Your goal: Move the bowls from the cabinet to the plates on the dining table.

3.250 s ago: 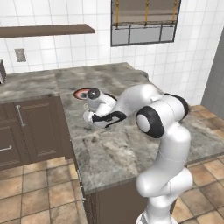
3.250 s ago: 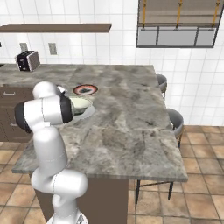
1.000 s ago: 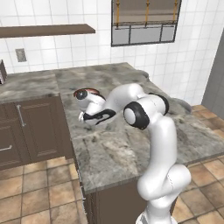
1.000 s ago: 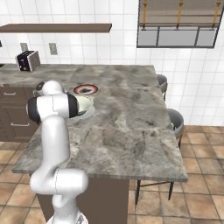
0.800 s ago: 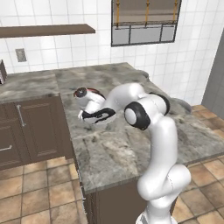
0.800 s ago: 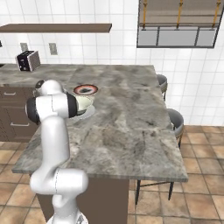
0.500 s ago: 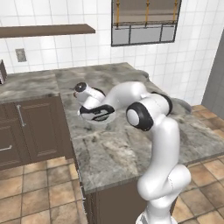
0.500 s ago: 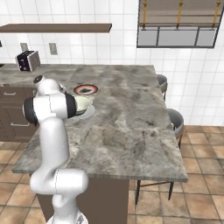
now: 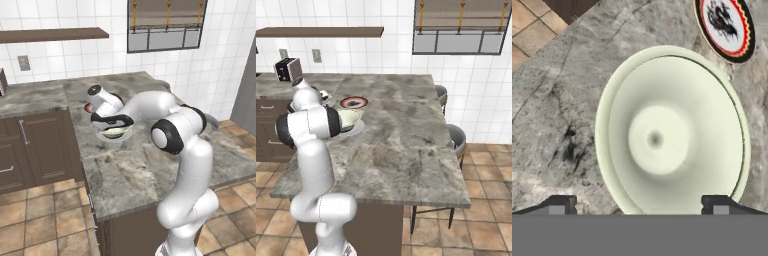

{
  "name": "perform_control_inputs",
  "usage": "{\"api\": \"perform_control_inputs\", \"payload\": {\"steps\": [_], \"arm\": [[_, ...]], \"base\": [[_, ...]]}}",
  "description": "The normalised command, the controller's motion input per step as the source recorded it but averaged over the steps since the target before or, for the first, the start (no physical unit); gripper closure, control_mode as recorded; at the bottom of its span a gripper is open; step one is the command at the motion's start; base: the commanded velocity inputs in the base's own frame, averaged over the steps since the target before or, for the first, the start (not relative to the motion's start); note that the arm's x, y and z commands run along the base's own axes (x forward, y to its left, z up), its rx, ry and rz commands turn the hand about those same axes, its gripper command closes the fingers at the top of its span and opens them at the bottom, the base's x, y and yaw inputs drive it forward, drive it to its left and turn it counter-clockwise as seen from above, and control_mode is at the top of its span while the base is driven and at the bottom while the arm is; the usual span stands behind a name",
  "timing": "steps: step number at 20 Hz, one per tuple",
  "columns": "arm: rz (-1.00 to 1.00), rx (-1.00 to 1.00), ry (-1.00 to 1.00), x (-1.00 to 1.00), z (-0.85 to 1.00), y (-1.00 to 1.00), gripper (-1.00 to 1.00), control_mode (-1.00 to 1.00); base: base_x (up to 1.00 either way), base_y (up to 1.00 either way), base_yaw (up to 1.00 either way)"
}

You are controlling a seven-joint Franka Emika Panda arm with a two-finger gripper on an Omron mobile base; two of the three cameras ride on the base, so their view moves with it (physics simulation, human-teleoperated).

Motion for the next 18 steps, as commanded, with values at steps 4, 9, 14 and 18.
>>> {"api": "perform_control_inputs", "payload": {"steps": [4, 9, 14, 18], "arm": [[-0.12, 0.0, 0.0, -0.49, 0.19, -0.33, -1.0, -1.0], [-0.09, 0.01, 0.0, -0.58, 0.12, -0.4, -1.0, -1.0], [-0.04, 0.05, -0.02, -0.61, 0.07, -0.4, -1.0, -1.0], [-0.04, 0.07, -0.01, -0.61, 0.16, -0.43, -1.0, -1.0]], "base": [[0.0, 0.0, 0.0], [0.0, 0.0, 0.0], [0.0, 0.0, 0.0], [0.0, 0.0, 0.0]]}}
